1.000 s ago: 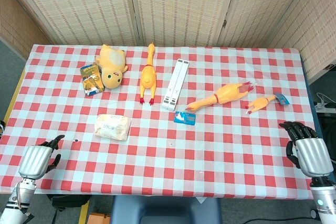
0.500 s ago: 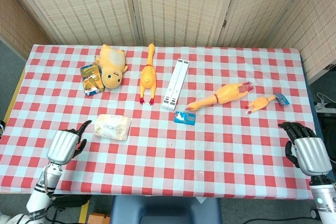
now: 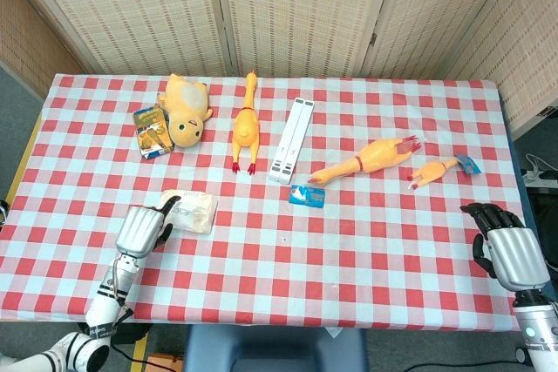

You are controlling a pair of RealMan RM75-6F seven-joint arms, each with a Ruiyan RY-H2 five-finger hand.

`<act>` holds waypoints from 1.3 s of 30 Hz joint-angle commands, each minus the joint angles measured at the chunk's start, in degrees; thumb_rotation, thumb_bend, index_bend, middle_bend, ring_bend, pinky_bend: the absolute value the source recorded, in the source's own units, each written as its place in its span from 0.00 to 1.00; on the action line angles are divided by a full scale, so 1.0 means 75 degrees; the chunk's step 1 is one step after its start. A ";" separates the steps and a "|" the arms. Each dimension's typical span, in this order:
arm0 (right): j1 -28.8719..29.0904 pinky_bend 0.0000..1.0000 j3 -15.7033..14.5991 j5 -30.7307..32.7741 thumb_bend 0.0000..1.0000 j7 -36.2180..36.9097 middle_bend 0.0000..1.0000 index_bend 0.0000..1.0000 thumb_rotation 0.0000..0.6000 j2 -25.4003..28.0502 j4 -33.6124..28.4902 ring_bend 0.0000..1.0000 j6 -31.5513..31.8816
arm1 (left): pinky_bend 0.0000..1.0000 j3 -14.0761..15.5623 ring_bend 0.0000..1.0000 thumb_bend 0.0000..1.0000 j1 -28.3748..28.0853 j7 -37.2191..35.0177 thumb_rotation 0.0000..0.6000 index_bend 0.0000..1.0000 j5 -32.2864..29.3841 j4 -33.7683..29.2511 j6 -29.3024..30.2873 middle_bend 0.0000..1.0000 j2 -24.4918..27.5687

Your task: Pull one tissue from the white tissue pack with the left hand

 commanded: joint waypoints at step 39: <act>0.0230 0.27 0.0056 0.0663 0.75 -0.0517 0.22 0.23 1.00 0.0065 -0.0330 0.16 -0.0664 | 0.86 -0.0594 0.79 0.55 0.0536 0.0721 1.00 0.67 -0.0926 0.0007 0.1514 0.90 0.1226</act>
